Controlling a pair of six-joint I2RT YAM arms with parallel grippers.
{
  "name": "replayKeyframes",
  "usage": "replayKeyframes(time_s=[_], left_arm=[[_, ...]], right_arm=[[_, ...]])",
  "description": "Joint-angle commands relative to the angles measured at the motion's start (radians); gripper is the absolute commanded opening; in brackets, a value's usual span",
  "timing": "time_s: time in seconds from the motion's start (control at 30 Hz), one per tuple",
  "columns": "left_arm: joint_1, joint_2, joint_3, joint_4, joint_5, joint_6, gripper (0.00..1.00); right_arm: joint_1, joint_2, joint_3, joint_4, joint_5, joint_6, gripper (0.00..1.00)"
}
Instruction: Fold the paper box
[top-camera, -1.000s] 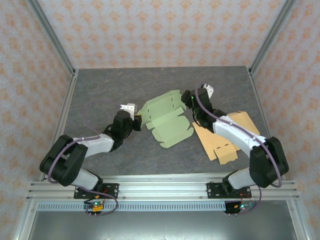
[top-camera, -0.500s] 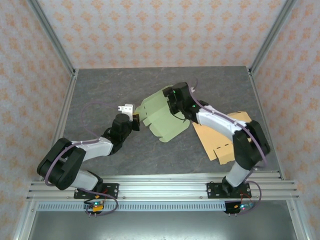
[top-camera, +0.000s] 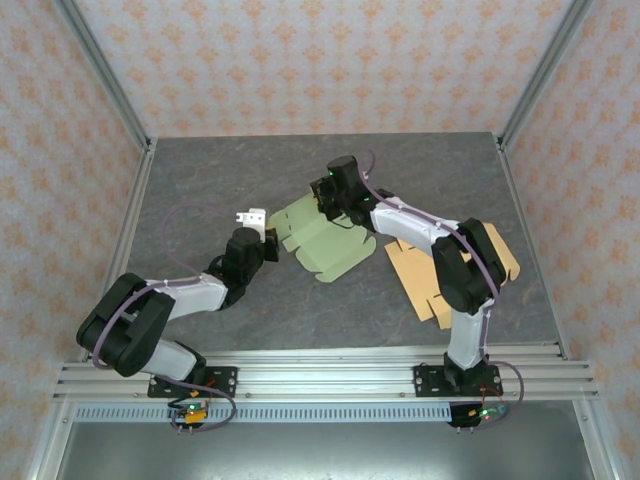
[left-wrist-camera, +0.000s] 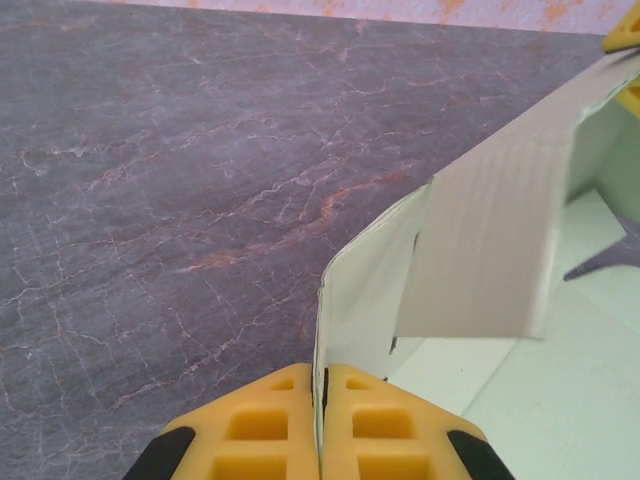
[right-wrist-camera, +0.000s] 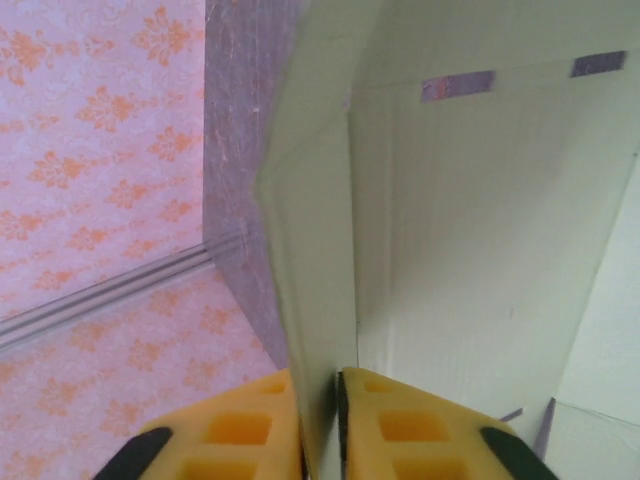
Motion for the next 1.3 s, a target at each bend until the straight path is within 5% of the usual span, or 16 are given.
replayKeyframes(time_s=[0.0, 0.3, 0.37, 0.43, 0.73, 0.87, 1.07, 1.27], left_arm=[[-0.005, 0.006, 0.039, -0.039, -0.038, -0.047, 0.11], [-0.003, -0.121, -0.006, -0.128, 0.018, -0.095, 0.41], [0.002, -0.177, -0.049, -0.123, 0.020, -0.096, 0.60], [0.015, -0.232, -0.081, -0.139, 0.015, -0.116, 0.68], [0.074, -0.203, -0.055, -0.224, 0.074, -0.145, 0.66], [0.106, -0.057, 0.018, -0.206, 0.233, -0.096, 0.63], [0.107, 0.070, -0.002, 0.011, 0.391, -0.040, 0.63], [0.102, 0.158, 0.088, -0.058, 0.450, 0.004, 0.61]], right_arm=[[-0.007, -0.024, -0.013, -0.010, 0.013, -0.023, 0.12], [-0.036, -0.039, -0.083, 0.042, 0.024, -0.065, 0.04], [-0.044, -0.049, -0.097, 0.053, 0.024, -0.096, 0.04], [-0.057, -0.059, -0.110, 0.084, -0.007, -0.134, 0.05], [-0.095, -0.046, -0.223, 0.444, -0.279, -0.253, 0.08], [-0.095, -0.026, -0.258, 0.566, -0.332, -0.246, 0.09], [-0.118, -0.016, -0.253, 0.579, -0.446, -0.333, 0.11], [-0.122, 0.003, -0.263, 0.493, -0.466, -0.436, 0.11]])
